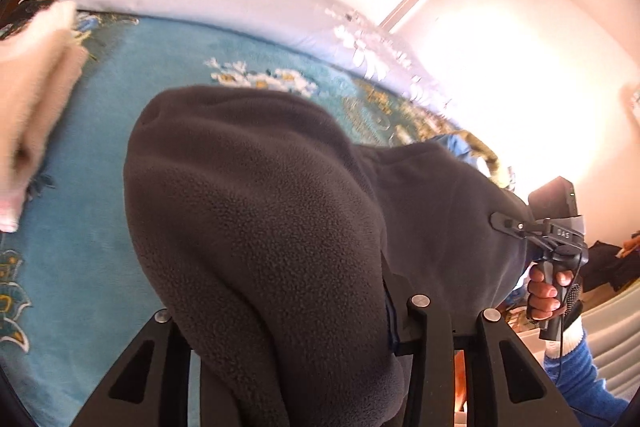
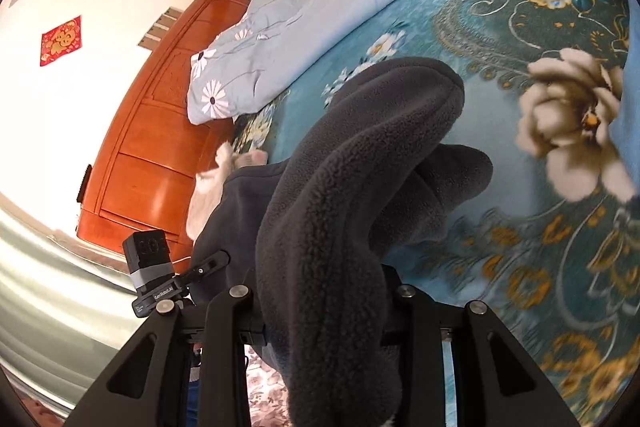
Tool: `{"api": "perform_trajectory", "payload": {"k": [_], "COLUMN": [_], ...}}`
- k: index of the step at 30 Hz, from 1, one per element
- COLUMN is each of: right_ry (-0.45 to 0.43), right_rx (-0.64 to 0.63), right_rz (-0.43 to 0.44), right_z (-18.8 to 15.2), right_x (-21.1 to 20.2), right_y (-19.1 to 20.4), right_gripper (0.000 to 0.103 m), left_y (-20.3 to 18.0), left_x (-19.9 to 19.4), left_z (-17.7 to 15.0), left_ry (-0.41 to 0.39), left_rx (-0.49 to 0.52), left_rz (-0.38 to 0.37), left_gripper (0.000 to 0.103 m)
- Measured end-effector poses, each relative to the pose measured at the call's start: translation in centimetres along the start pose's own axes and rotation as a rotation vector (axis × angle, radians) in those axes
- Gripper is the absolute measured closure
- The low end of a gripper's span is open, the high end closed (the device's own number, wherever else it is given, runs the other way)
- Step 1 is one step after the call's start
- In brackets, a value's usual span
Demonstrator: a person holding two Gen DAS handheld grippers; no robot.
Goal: Fold clothes
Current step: 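Lift the folded jacket with both tools and carry it toward the headboard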
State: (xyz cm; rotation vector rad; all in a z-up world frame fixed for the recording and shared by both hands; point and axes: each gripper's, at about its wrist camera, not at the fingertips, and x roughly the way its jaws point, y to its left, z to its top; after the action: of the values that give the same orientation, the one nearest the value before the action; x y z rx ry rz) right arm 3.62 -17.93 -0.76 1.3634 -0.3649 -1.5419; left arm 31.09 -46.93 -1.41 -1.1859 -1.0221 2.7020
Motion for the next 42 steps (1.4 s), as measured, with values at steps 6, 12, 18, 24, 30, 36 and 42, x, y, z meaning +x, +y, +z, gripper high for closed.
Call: {"api": "perform_trajectory", "payload": {"k": [6, 12, 18, 24, 30, 36, 42], "right_ry": [0.003, -0.018, -0.030, 0.018, 0.186, 0.264, 0.291], "right_rx": [-0.140, -0.269, -0.348, -0.283, -0.246, -0.158, -0.136], "right_rz": [0.021, 0.109, 0.257, 0.343, 0.246, 0.285, 0.229], "right_z": [0.7, 4.8, 8.6, 10.2, 6.1, 5.3, 4.3], "right_x": [1.9, 6.9, 15.5, 27.5, 38.6, 41.2, 42.9], "right_y": [8.0, 17.3, 25.8, 29.6, 25.5, 17.8, 17.6], "right_gripper": [0.067, 0.067, 0.067, 0.067, 0.067, 0.064, 0.049], "left_y": [2.9, 7.1, 13.6, 24.9, 35.7, 38.1, 37.1], "left_x": [-6.4, -16.4, -24.4, -27.5, -24.3, -23.2, -23.6], "left_z": [4.4, 10.1, 14.8, 19.8, 19.2, 11.7, 11.8], "left_ry": [-0.073, -0.245, -0.375, -0.455, -0.331, -0.383, -0.394], "left_rx": [0.031, 0.023, 0.014, -0.050, -0.220, -0.265, -0.310], "left_rz": [0.010, 0.076, 0.198, 0.402, 0.518, 0.437, 0.466], "left_gripper": [0.060, 0.060, 0.060, 0.058, 0.058, 0.037, 0.029]}}
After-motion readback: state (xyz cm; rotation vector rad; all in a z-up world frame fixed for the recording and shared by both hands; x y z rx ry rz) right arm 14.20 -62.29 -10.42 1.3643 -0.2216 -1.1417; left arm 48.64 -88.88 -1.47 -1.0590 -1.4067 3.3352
